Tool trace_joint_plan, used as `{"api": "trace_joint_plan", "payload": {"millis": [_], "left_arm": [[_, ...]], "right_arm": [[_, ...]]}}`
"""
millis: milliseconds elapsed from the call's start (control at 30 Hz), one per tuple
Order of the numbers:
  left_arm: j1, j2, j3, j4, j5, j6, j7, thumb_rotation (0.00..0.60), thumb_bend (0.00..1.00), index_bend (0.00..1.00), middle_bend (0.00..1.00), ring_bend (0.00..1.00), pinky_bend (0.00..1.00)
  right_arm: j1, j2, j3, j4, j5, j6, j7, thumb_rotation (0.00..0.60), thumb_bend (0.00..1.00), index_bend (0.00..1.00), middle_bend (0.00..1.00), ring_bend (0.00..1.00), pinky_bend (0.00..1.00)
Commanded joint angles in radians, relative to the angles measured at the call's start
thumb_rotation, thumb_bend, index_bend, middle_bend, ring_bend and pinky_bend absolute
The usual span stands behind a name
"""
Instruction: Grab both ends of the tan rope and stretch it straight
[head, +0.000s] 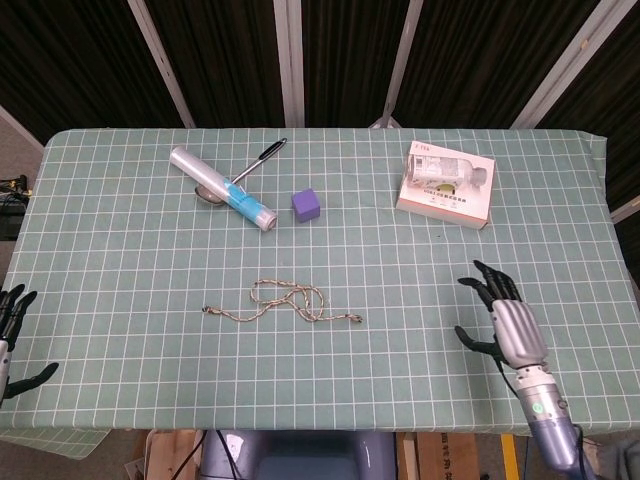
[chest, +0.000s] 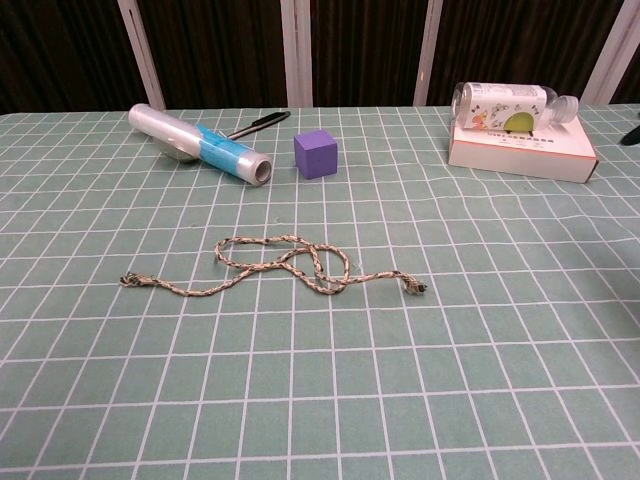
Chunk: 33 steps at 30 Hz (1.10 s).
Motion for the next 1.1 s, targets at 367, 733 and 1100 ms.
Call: {"api": "trace_joint_plan", "payload": {"millis": [367, 733, 1100], "left_arm": [[-0.004, 0.008, 0.005, -0.002, 0.006, -0.008, -0.012, 0.600, 0.01, 0.00, 0.00, 0.00, 0.00], [-0.010, 0.013, 0.009, -0.006, 0.007, -0.019, -0.031, 0.600, 0.03, 0.00, 0.00, 0.00, 0.00], [-0.016, 0.014, 0.009, -0.009, 0.008, -0.026, -0.041, 0.600, 0.03, 0.00, 0.00, 0.00, 0.00]], "right_arm": [[0.134, -0.323, 0.013, 0.100, 0.117, -0.077, -0.217, 0.600, 0.29, 0.42, 0.12, 0.00, 0.00], [0.208, -0.504, 0.054, 0.233, 0.178, -0.087, -0.279, 0.600, 0.32, 0.47, 0.14, 0.00, 0.00], [0.229, -0.549, 0.058, 0.279, 0.208, -0.094, -0.295, 0.600, 0.39, 0.52, 0.14, 0.00, 0.00]]}}
